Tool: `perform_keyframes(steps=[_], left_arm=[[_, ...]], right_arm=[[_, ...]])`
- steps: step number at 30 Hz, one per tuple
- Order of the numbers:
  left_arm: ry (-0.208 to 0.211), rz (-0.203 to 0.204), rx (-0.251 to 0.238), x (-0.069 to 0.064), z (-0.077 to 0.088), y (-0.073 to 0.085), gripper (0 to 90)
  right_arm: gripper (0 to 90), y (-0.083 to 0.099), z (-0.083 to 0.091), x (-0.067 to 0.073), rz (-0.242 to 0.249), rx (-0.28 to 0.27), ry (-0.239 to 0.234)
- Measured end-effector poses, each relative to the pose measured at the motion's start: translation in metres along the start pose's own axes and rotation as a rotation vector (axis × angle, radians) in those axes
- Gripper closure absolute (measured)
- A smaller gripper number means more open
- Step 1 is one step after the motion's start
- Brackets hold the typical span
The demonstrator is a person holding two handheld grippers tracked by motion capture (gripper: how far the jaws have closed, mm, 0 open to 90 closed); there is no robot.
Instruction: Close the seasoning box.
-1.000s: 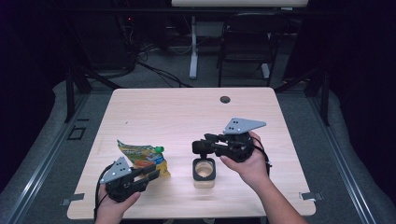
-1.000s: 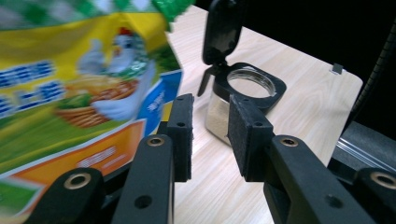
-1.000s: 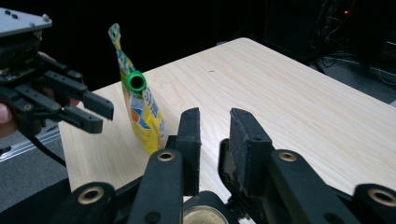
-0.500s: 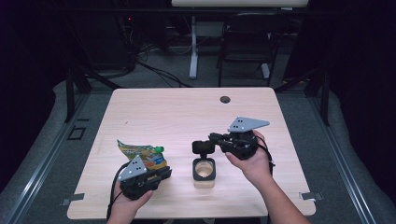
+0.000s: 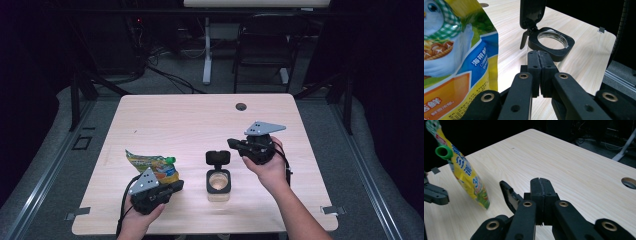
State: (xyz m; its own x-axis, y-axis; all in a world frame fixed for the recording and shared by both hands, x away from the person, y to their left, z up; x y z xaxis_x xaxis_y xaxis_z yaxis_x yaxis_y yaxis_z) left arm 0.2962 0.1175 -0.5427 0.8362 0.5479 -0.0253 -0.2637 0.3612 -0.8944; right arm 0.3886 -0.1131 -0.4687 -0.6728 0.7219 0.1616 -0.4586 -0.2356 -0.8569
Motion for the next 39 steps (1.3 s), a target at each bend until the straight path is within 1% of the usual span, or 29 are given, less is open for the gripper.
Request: perform_keyframes(steps=[3,4,5,8,10,11,12,14,15,16,17,18,19,22,23,24,25,26,27,28,30,33,38,39], left_arm=[[0.0,0.0,0.011,0.0,-0.001,0.001,90.0],[0.002,-0.006,0.011,-0.002,-0.003,0.002,90.0],[0.005,-0.004,0.009,-0.003,-0.004,0.002,90.0],[0.009,-0.013,0.02,-0.005,-0.007,0.003,90.0],[0.011,-0.01,0.013,-0.007,-0.009,0.002,90.0],[0.012,-0.016,0.022,-0.008,-0.011,0.003,90.0],[0.015,-0.012,0.02,-0.009,-0.012,0.003,90.0],[0.015,-0.017,0.026,-0.01,-0.013,0.003,90.0],[0.019,-0.011,0.028,-0.012,-0.017,0.004,90.0],[0.019,-0.011,0.028,-0.012,-0.017,0.004,90.0],[0.023,-0.013,0.026,-0.014,-0.021,0.004,90.0],[0.023,-0.013,0.026,-0.014,-0.021,0.004,90.0],[0.033,-0.016,0.03,-0.017,-0.024,0.004,90.0],[0.036,-0.018,0.036,-0.019,-0.029,0.004,90.0],[0.043,-0.021,0.046,-0.021,-0.032,0.005,90.0],[0.044,-0.019,0.041,-0.022,-0.035,0.005,90.0],[0.048,-0.022,0.051,-0.023,-0.037,0.006,90.0],[0.048,-0.022,0.051,-0.023,-0.037,0.006,90.0],[0.052,-0.018,0.057,-0.025,-0.042,0.007,90.0],[0.052,-0.018,0.057,-0.025,-0.042,0.007,90.0],[0.066,-0.02,0.059,-0.028,-0.048,0.009,90.0],[0.08,-0.028,0.069,-0.032,-0.052,0.01,90.0],[0.088,-0.027,0.075,-0.035,-0.056,0.013,90.0],[0.091,-0.024,0.077,-0.037,-0.059,0.013,90.0]], right_arm=[[90.0,0.0,-0.003,-0.002,-0.006,0.0,0.002],[90.0,0.0,-0.006,-0.002,-0.012,-0.002,0.001],[90.0,0.0,-0.007,-0.003,-0.011,-0.002,0.003],[90.0,-0.001,-0.01,-0.003,-0.016,-0.004,0.005],[90.0,-0.001,-0.012,-0.004,-0.017,-0.003,0.006],[90.0,-0.001,-0.013,-0.004,-0.018,-0.004,0.003],[90.0,-0.002,-0.013,-0.004,-0.02,-0.006,0.005],[90.0,-0.002,-0.014,-0.004,-0.022,-0.007,0.005],[90.0,-0.003,-0.016,-0.005,-0.017,-0.002,0.008],[90.0,-0.004,-0.016,-0.005,-0.016,0.0,0.008],[90.0,-0.004,-0.017,-0.006,-0.018,-0.002,0.008],[90.0,-0.004,-0.019,-0.006,-0.023,-0.008,0.008],[90.0,-0.004,-0.019,-0.007,-0.023,-0.001,0.009],[90.0,-0.004,-0.021,-0.009,-0.019,0.009,0.013],[90.0,-0.005,-0.022,-0.009,-0.025,0.004,0.014],[90.0,-0.005,-0.022,-0.009,-0.028,0.001,0.011],[90.0,-0.005,-0.023,-0.009,-0.028,0.002,0.01],[90.0,-0.005,-0.023,-0.009,-0.028,0.002,0.01],[90.0,-0.005,-0.023,-0.009,-0.027,0.004,0.011],[90.0,-0.005,-0.023,-0.009,-0.027,0.004,0.011],[90.0,-0.004,-0.025,-0.008,-0.024,0.012,0.009],[90.0,-0.004,-0.026,-0.007,-0.025,0.016,0.007],[90.0,-0.004,-0.027,-0.006,-0.023,0.017,0.002],[90.0,-0.003,-0.027,-0.005,-0.021,0.019,0.002]])
Point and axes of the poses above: each handheld gripper's, and its own axes: z roughly backward along the jaws, y roughly out of its underside, x roughly to its left, the point moved 7 cm from there along -z, roughly forward along the jaws, and after that the axes turned 7 degrees about -z, right-handed, at the moved point
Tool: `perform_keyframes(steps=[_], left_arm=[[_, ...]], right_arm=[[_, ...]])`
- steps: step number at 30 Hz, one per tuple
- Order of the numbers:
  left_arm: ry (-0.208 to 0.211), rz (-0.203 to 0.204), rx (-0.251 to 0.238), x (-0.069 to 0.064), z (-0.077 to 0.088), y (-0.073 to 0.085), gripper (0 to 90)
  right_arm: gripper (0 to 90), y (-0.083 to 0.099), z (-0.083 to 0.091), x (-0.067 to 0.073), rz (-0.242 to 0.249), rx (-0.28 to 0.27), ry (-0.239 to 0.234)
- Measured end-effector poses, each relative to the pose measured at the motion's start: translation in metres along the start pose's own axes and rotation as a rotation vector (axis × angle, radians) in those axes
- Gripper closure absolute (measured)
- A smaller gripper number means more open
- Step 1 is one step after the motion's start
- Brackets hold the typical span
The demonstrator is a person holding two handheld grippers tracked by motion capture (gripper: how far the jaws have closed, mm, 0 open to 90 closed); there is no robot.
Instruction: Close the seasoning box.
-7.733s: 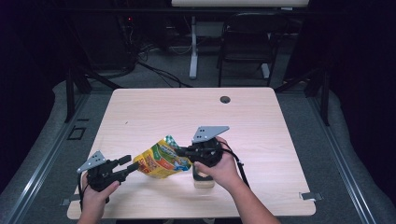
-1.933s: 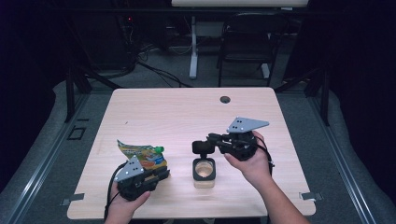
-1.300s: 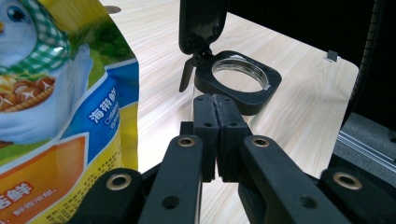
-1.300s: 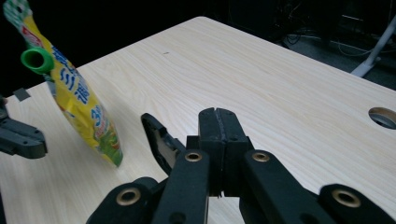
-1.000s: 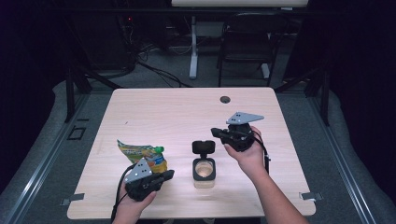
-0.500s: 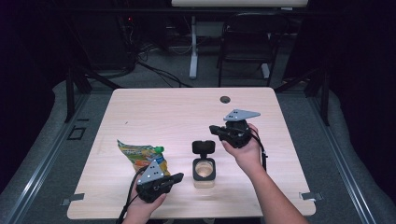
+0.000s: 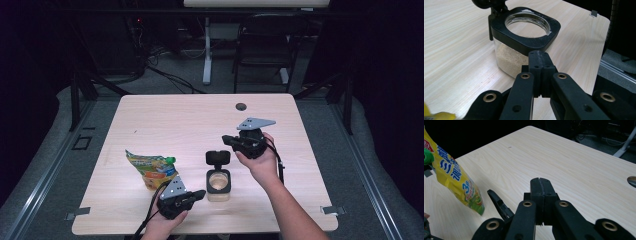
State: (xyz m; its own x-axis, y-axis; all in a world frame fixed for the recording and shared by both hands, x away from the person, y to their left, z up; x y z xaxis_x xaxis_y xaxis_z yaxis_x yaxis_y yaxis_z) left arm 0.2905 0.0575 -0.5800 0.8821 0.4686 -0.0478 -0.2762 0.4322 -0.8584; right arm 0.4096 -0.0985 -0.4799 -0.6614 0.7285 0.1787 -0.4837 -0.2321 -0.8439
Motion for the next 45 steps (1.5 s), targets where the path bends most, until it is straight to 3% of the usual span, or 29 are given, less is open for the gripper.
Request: perform_keyframes(steps=[20,45], left_arm=[[0.025,-0.017,0.027,-0.008,-0.016,0.005,90.0],[0.017,-0.017,0.024,-0.005,-0.016,0.004,90.0]], right_arm=[[90.0,0.002,-0.003,0.002,0.008,0.018,-0.005],[90.0,0.008,-0.006,0.004,-0.001,0.023,-0.014]])
Point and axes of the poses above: each handheld gripper's, and its own axes: z roughly backward along the jaws, y roughly out of its underside, x roughly to its left, the point moved 7 cm from there along -z, roughly forward along the jaws, and after that the axes turned 7 degrees about -z, right-handed, at the moved point
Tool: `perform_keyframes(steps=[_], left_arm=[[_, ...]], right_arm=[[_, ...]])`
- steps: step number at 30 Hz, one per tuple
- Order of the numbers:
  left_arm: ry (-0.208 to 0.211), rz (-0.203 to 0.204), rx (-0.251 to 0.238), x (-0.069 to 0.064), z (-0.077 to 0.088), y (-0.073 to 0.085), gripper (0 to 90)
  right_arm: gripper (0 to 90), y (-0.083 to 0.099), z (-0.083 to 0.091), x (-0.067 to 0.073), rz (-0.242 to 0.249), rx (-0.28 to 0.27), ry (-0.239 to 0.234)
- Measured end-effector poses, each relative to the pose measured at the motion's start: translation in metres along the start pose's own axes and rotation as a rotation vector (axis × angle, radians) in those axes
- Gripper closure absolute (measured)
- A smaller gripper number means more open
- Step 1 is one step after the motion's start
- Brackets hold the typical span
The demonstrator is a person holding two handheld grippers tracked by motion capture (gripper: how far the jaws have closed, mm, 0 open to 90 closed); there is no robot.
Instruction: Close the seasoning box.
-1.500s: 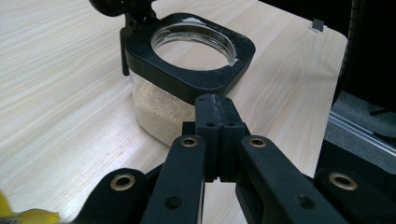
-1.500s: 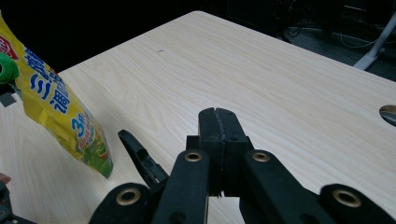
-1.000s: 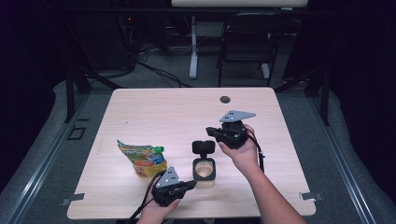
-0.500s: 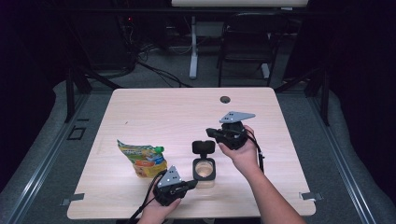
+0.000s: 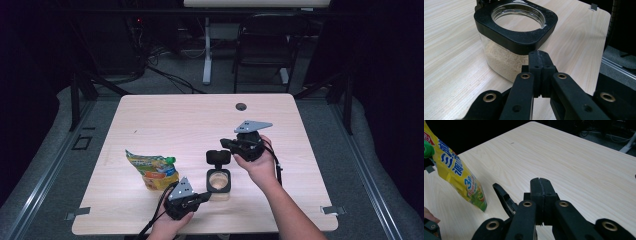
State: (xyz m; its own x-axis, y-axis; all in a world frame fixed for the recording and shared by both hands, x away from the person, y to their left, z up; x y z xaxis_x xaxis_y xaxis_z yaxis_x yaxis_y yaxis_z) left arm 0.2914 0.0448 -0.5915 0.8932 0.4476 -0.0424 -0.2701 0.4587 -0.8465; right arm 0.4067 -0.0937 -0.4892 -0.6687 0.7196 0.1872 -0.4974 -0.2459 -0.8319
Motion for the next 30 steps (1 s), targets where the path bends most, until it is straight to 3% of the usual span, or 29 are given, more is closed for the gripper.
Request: perform_keyframes(steps=[30], left_arm=[[0.004,0.002,-0.003,0.0,-0.0012,0.0,90.0]], right_arm=[[90.0,0.0071,0.0065,0.0055,0.007,-0.009,-0.021]])
Point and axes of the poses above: each handheld gripper's, and its own axes: z roughly backward along the jaws, y roughly out of its underside, x roughly to its left, the point moved 7 cm from there along -z, roughly forward along the jaws, and after that the axes turned 7 degrees about -z, right-handed, at the moved point
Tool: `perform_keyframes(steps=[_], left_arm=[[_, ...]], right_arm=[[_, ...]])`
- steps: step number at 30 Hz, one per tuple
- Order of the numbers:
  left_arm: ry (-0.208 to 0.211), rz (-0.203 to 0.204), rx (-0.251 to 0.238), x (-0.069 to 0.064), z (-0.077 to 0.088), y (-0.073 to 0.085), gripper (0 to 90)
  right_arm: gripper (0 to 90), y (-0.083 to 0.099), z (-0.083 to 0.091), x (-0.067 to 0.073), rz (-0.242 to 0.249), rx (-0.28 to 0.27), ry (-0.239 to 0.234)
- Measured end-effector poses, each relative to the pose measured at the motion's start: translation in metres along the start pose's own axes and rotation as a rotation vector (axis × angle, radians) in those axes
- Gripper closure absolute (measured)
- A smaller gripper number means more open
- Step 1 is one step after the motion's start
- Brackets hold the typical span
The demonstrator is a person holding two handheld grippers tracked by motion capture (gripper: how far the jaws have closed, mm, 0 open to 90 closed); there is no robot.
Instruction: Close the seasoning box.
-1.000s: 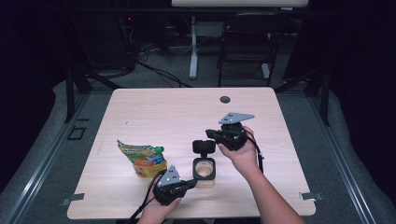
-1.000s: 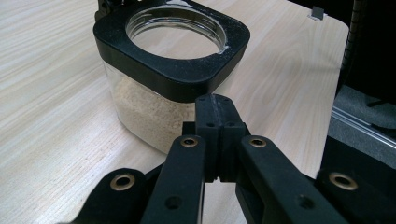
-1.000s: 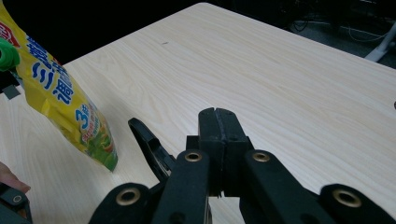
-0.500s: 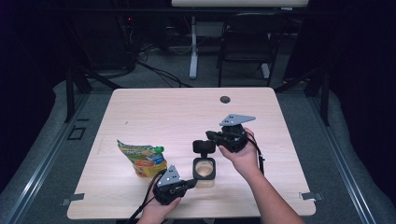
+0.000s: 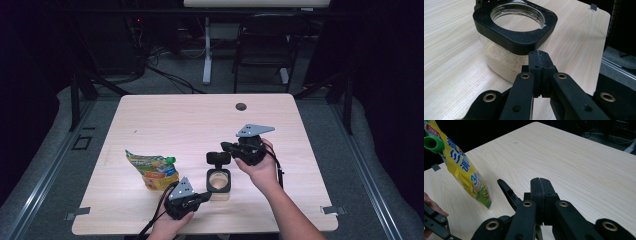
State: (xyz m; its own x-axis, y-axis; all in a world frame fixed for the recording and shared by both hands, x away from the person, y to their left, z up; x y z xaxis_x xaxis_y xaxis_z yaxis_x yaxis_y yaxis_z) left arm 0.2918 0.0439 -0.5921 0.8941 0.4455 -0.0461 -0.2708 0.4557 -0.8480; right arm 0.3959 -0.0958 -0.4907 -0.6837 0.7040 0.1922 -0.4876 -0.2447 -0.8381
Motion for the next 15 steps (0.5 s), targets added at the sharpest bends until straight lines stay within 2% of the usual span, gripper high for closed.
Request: perform_keyframes(steps=[15], left_arm=[[0.002,0.0,-0.002,-0.0001,-0.0001,-0.0002,90.0]], right_arm=[[90.0,0.0034,0.0015,0.0075,0.019,0.005,-0.015]])
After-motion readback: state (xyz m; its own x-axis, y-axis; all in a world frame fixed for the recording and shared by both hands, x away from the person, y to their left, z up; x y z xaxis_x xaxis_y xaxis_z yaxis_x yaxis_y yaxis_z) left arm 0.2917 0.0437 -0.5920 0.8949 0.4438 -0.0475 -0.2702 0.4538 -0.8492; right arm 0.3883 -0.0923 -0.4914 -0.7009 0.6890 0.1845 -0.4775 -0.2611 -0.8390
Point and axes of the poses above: each handheld gripper's, and its own axes: z roughly backward along the jaws, y roughly out of its underside, x roughly to its left, the point moved 7 cm from there along -z, roughly forward along the jaws, and after that the axes turned 7 degrees about -z, right-handed, at the moved point
